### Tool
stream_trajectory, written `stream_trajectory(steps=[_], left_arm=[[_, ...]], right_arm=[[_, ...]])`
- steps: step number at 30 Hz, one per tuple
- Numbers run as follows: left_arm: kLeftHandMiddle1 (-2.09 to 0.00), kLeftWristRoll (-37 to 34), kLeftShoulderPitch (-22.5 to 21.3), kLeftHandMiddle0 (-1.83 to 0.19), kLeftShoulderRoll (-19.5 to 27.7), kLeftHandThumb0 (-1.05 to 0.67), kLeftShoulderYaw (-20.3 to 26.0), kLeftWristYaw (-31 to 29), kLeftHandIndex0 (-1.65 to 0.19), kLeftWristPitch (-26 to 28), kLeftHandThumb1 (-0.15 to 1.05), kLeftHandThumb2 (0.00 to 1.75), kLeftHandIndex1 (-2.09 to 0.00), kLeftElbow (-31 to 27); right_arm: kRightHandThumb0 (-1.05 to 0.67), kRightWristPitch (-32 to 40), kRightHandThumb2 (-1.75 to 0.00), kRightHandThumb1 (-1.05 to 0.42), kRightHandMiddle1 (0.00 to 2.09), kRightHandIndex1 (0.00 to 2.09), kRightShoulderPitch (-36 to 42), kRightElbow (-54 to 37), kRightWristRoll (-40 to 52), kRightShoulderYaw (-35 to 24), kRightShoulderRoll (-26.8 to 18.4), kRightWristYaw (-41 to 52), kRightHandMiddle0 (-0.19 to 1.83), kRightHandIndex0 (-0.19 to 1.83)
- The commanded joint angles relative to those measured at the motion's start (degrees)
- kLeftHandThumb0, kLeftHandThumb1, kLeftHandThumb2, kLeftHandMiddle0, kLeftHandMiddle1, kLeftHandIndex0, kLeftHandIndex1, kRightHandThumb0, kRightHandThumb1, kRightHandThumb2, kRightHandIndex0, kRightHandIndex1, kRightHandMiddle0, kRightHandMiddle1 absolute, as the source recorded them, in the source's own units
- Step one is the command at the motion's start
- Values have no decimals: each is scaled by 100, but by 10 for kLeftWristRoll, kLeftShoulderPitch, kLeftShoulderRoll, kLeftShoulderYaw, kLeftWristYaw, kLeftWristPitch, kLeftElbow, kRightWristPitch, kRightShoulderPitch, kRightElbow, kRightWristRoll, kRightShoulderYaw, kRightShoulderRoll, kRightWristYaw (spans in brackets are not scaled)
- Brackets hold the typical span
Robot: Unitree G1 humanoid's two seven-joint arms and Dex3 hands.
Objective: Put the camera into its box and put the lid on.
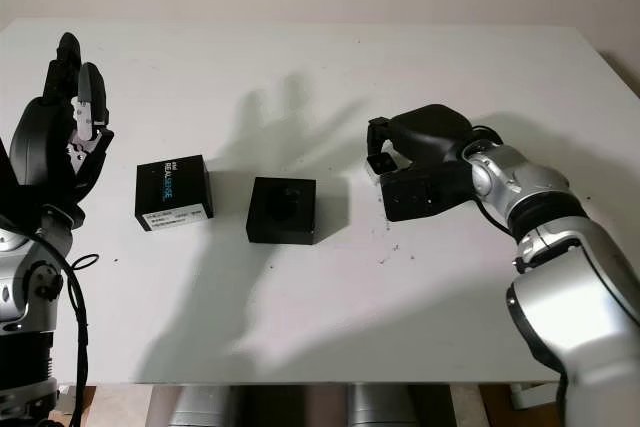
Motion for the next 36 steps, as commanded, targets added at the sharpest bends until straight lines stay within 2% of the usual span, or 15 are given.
stream_trajectory(steps=[1,2,7,10,21,31,36], left_arm=[[0,2,1,19,5,-70,3,1,19,-3,105,61,0,-10],[0,2,2,19,6,-70,2,0,19,-3,105,61,0,-11],[0,2,2,19,4,-71,1,2,19,2,105,60,0,-12],[0,2,2,19,3,-71,1,4,19,3,105,60,0,-12],[0,3,2,19,6,-71,0,3,19,7,105,59,0,-13],[0,7,-1,19,5,-72,-1,6,19,9,105,58,0,-10],[0,3,-2,19,7,-72,0,-1,19,12,105,57,0,-8]], right_arm=[[-41,0,-5,-97,147,5,15,4,3,-2,-7,-5,29,49],[-41,1,-5,-97,145,5,16,5,6,-5,-7,-5,30,49],[-42,26,-5,-94,150,3,38,12,118,-97,9,44,35,43],[-45,33,-5,-93,157,3,47,9,149,-122,13,55,34,38],[-44,24,-5,-94,164,4,67,-8,196,-163,22,84,31,34],[-41,10,-5,-92,156,5,77,-34,238,-200,29,108,33,34],[-44,13,-6,-94,159,4,85,-62,294,-239,41,150,34,30]])
